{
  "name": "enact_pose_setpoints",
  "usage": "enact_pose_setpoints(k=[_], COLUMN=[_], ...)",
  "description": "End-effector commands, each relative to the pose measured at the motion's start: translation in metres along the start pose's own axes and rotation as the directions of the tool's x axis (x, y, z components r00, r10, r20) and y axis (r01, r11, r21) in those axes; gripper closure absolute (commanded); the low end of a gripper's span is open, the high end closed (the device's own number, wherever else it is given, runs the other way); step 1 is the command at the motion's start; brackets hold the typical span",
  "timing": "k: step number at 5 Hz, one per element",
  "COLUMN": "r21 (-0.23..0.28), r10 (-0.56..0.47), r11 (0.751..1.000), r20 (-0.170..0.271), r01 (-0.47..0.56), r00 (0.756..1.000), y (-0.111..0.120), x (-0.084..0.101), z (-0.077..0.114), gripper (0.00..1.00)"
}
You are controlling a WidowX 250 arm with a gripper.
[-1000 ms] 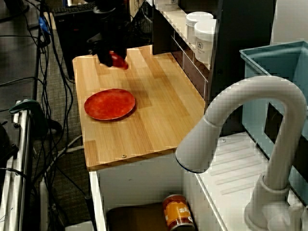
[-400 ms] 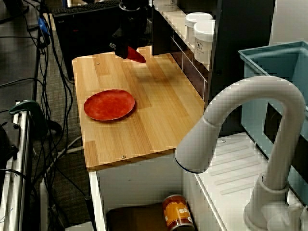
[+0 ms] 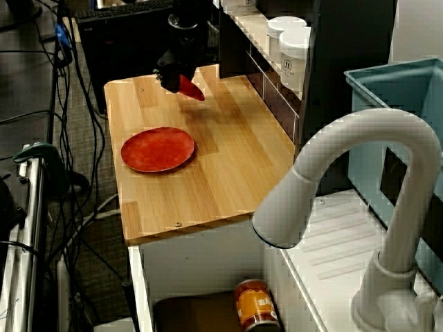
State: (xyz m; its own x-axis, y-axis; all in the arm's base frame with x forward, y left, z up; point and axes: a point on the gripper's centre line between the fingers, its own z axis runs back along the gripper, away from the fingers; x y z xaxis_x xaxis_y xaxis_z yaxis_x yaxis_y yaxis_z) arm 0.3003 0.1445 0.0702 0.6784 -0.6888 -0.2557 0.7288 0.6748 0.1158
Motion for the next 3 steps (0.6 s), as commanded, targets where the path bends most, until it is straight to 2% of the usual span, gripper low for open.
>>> enact_pose_setpoints(k=[1,3], r21=[0.172,0.174], r10=[-0.050,-0.063], r11=[0.984,0.983], r20=[0.056,0.040], r01=[0.039,0.055], r00=[0.997,0.997], y=[-0.016,-0.010], x=[-0.019,-0.006], z=[0.024,0.019], gripper=[1.00,1.00])
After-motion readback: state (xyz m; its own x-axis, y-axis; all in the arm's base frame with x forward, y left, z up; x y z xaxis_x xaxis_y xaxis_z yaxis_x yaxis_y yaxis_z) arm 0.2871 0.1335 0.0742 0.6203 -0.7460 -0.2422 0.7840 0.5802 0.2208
